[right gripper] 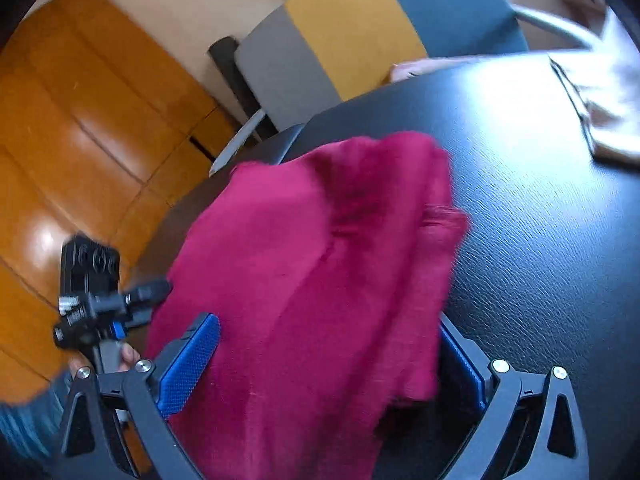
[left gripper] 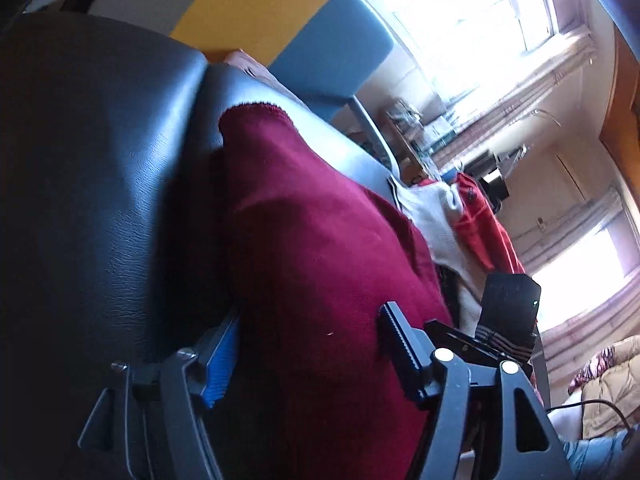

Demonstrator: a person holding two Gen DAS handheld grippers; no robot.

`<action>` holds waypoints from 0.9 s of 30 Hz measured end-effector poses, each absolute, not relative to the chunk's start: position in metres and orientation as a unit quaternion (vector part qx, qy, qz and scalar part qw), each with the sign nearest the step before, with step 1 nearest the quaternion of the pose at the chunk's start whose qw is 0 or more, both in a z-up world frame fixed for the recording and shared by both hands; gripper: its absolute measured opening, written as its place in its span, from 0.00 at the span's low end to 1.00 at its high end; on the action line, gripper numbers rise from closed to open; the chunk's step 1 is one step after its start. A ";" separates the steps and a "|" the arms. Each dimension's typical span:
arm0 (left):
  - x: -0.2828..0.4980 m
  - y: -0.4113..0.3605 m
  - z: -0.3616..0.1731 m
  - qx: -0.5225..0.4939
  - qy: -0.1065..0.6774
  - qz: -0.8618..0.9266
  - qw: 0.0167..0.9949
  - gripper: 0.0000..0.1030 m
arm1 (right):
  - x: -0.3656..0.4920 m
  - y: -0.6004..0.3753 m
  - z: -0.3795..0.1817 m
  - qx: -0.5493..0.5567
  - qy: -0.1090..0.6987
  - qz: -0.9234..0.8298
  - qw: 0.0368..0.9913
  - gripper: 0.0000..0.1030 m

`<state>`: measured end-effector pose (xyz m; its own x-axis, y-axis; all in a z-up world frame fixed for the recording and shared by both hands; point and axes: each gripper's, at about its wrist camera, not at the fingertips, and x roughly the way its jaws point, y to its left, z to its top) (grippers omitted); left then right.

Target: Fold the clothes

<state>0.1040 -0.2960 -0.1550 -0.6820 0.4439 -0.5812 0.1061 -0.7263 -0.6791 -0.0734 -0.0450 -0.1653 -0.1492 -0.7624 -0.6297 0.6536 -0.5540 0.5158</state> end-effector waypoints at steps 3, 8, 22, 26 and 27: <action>0.115 -0.293 -0.157 -0.378 -0.355 0.848 0.106 0.47 | -0.066 -0.048 -0.165 0.456 -0.047 -0.749 0.478 0.69; 0.161 -0.304 -0.151 -0.356 -0.370 0.853 0.092 0.38 | -0.045 -0.060 -0.160 0.470 -0.056 -0.729 0.495 0.54; 0.444 -0.423 -0.087 -0.201 -0.402 0.884 -0.128 0.35 | 0.117 -0.330 -0.118 0.444 0.088 -0.573 0.683 0.43; 0.532 -0.457 -0.074 -0.149 -0.405 0.869 -0.241 0.35 | 0.185 -0.432 -0.104 0.418 0.133 -0.494 0.751 0.43; 0.549 -0.465 -0.074 -0.140 -0.408 0.862 -0.266 0.35 | 0.201 -0.456 -0.102 0.411 0.146 -0.477 0.763 0.43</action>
<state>0.5487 -0.4648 -0.0743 -0.8196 -0.3446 -0.4577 0.5724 -0.5256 -0.6294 0.2014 -0.4555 -0.1019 0.5032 -0.6075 -0.6146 0.8473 0.2073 0.4889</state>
